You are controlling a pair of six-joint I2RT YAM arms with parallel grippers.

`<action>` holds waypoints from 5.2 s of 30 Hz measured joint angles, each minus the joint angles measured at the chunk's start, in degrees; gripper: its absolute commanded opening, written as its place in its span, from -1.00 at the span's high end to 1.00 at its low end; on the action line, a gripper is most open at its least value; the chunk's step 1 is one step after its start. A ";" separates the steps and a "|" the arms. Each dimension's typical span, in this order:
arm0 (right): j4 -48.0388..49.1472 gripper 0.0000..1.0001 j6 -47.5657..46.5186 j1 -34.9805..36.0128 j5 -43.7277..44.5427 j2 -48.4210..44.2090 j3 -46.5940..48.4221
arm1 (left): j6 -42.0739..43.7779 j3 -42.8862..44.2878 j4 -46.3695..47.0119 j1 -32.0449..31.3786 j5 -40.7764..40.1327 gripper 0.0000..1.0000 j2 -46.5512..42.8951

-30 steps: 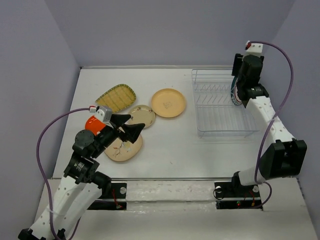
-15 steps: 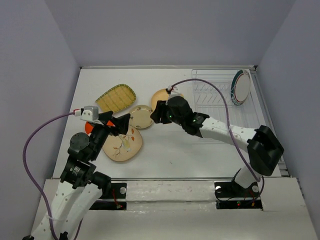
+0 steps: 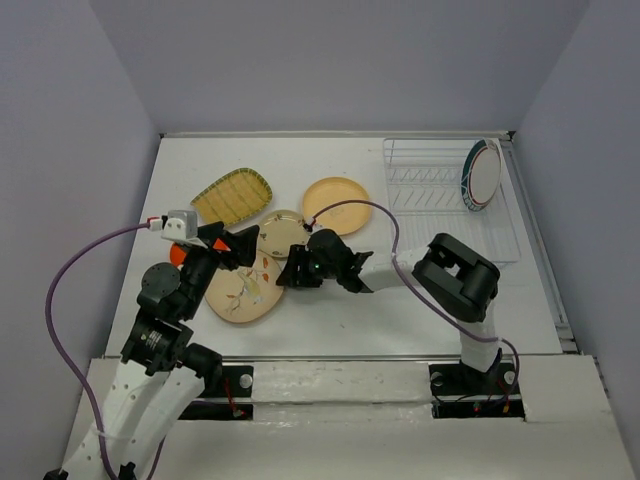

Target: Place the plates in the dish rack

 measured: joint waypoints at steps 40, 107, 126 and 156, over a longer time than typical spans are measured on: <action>-33.35 0.86 -38.60 -25.99 44.02 -36.68 20.83 | -0.35 0.00 -0.13 0.00 4.42 -0.98 -1.95; -30.12 -0.74 -37.68 -50.66 31.39 -24.83 11.65 | -12.90 0.02 -4.02 -3.89 -3.45 -0.88 16.50; -29.62 -0.86 -25.92 -50.60 6.95 -55.01 -2.14 | -23.26 -3.96 1.57 -3.89 -10.45 -0.38 26.45; -25.55 -0.80 -21.31 -50.60 -7.96 -60.74 -12.26 | -27.69 -5.49 21.03 1.66 -16.02 -0.14 58.29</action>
